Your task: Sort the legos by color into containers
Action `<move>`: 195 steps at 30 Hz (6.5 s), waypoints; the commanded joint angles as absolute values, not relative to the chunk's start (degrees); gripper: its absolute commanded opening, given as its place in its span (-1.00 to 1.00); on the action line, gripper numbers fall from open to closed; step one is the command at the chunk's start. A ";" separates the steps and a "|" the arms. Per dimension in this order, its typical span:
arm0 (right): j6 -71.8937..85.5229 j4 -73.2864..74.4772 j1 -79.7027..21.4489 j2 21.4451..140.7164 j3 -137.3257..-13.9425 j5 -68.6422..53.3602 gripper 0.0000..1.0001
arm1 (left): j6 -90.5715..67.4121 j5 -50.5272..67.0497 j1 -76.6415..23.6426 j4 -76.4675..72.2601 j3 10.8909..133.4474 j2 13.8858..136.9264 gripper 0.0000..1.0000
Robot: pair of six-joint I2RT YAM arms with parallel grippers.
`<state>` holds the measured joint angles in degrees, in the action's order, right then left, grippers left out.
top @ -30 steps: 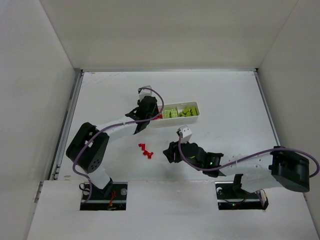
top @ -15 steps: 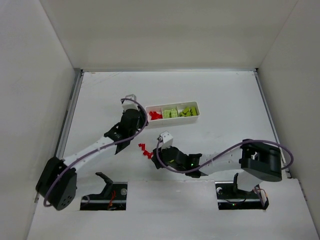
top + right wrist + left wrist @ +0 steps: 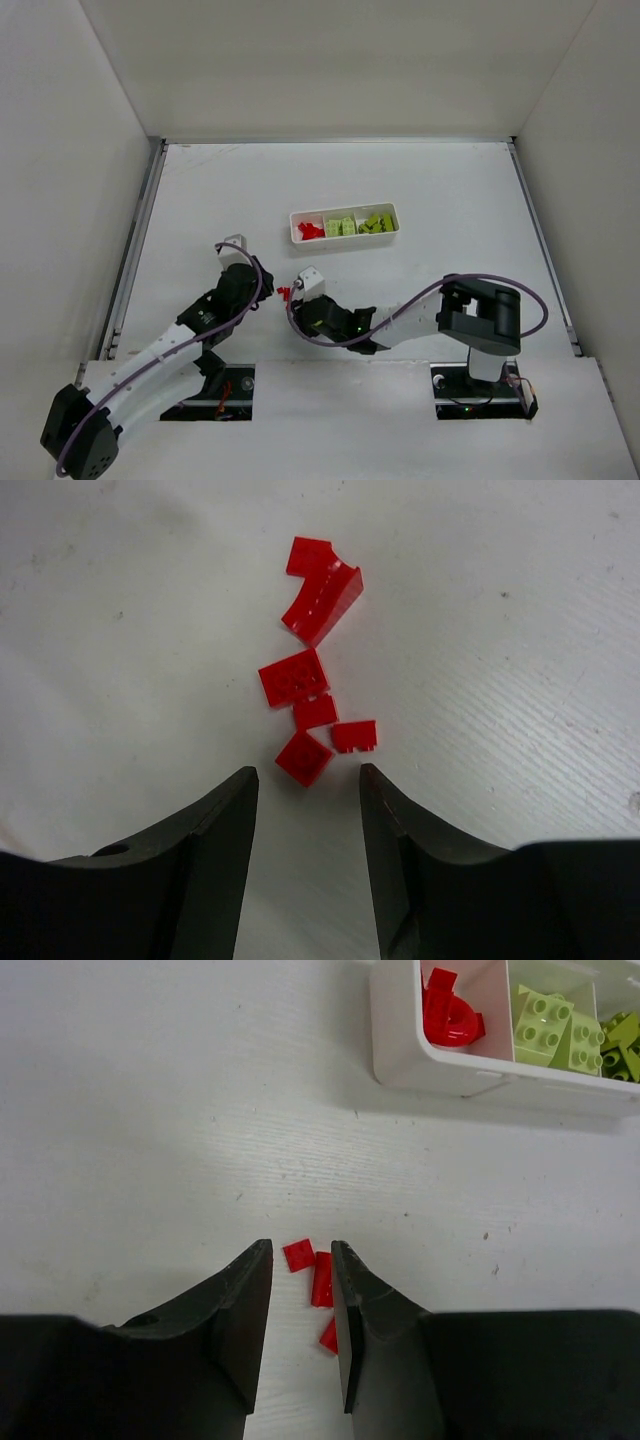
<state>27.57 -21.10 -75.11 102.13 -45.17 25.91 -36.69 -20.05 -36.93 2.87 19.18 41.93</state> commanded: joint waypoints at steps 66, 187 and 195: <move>21.80 -24.87 -49.97 100.89 -61.42 17.76 -0.42 | -41.31 -25.66 -54.09 -3.78 17.05 55.73 -0.83; 22.67 -21.00 -50.31 100.74 -60.58 21.35 0.04 | -42.36 -32.61 -48.29 -5.36 20.13 62.31 -0.27; 26.45 -26.63 -57.78 94.40 -46.68 23.81 -0.02 | -42.63 -33.22 -49.35 -7.03 21.09 66.61 -0.29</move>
